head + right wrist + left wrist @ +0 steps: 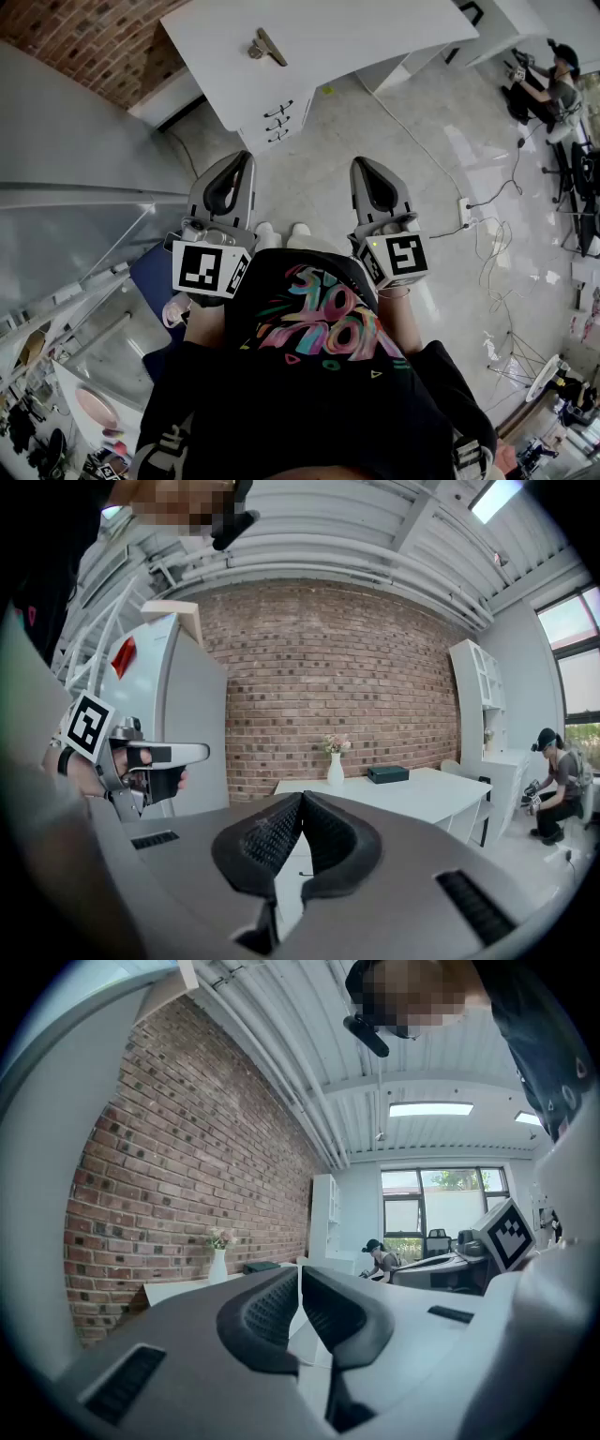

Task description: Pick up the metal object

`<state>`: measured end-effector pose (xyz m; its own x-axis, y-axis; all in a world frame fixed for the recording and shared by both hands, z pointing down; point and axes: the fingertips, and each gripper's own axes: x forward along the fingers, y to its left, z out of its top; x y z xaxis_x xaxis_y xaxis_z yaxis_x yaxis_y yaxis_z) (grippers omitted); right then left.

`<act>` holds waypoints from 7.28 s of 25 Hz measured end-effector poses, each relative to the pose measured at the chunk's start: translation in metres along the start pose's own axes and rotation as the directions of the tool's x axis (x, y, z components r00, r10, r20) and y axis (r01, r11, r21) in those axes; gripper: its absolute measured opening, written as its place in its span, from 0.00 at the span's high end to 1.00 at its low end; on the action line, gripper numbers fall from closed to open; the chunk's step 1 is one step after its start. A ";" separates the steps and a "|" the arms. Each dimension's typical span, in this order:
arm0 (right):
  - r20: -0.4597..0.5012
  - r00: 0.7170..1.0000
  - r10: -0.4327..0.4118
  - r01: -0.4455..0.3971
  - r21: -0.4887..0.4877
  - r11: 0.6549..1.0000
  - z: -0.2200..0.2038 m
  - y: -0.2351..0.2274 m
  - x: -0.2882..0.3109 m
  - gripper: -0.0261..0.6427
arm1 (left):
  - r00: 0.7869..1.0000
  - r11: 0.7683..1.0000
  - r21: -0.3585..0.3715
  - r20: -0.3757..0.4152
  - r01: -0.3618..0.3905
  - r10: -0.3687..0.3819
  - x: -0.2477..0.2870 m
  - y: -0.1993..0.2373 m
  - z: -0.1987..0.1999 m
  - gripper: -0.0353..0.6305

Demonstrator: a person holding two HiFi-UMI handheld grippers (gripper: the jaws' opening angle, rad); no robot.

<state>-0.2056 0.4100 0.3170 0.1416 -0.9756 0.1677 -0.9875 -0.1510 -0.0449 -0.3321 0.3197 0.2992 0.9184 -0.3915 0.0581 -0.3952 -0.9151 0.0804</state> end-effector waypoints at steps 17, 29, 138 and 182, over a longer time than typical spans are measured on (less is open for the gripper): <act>-0.019 0.998 0.062 -0.062 0.004 0.998 -0.011 -0.033 -0.015 0.93 | 0.997 0.997 0.024 0.004 -0.076 0.076 0.018 -0.029 -0.001 0.90; -0.090 0.994 0.057 -0.055 0.020 0.998 -0.016 -0.068 0.075 0.93 | 0.997 0.997 0.026 -0.009 -0.073 0.073 0.096 0.025 -0.006 0.90; -0.304 0.783 0.543 -0.590 -0.082 0.804 0.012 -0.231 0.512 0.93 | 0.884 0.909 -0.099 -0.295 -0.404 0.361 0.423 0.262 -0.082 0.60; -0.384 0.772 0.506 -0.549 -0.003 0.836 -0.047 -0.244 0.508 0.93 | 0.640 0.967 0.202 -0.767 0.158 0.056 0.433 0.273 -0.275 0.49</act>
<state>0.1037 -0.0408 0.4597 -0.4168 -0.7687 0.4851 -0.9033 0.4100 -0.1265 -0.0488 -0.0729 0.6203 0.5490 -0.2271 0.8044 -0.2329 -0.9658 -0.1138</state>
